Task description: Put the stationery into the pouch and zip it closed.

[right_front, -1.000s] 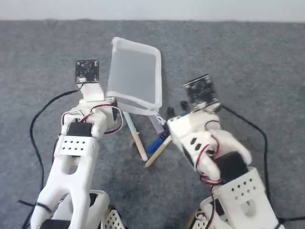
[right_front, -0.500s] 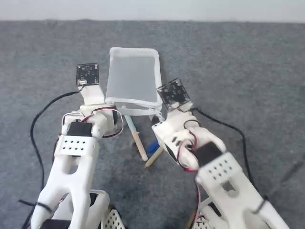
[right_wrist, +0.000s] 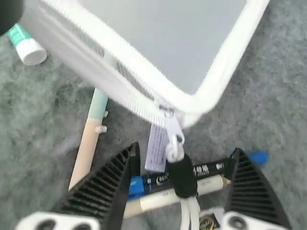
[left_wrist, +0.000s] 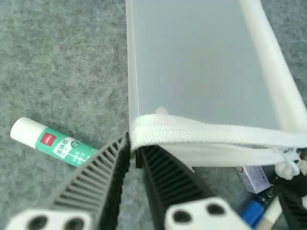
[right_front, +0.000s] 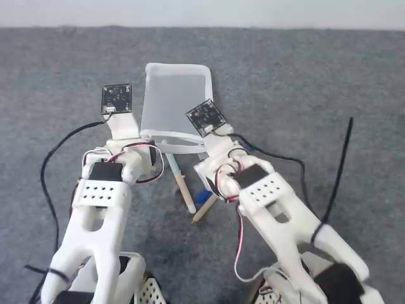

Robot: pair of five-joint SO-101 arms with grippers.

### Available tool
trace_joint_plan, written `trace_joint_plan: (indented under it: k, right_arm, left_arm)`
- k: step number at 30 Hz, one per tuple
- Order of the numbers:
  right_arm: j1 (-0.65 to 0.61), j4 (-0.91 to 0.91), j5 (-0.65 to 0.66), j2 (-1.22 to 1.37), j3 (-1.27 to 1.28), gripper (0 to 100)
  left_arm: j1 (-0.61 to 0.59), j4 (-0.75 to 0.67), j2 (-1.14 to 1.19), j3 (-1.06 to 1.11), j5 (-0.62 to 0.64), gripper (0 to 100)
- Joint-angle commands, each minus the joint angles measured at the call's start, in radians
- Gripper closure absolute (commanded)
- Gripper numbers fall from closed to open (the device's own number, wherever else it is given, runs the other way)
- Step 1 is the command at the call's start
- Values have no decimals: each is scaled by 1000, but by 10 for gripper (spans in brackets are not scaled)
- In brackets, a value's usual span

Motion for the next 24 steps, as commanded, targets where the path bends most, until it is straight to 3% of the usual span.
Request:
trace_joint_plan:
  k: [1,7,15,18,24]
  right_arm:
    - [1,-91,12,61,-68,723]
    - [21,-197,12,122,-68,741]
    - [44,-208,14,108,-74,994]
    - [44,-120,14,42,-87,991]
    - [41,36,12,-147,-84,991]
  left_arm:
    - [8,21,-40,-77,12,991]
    - [8,25,-40,-77,12,991]
    - [3,25,-43,-77,12,990]
    - [0,25,-46,-77,12,986]
    - [0,25,-48,-77,71,793]
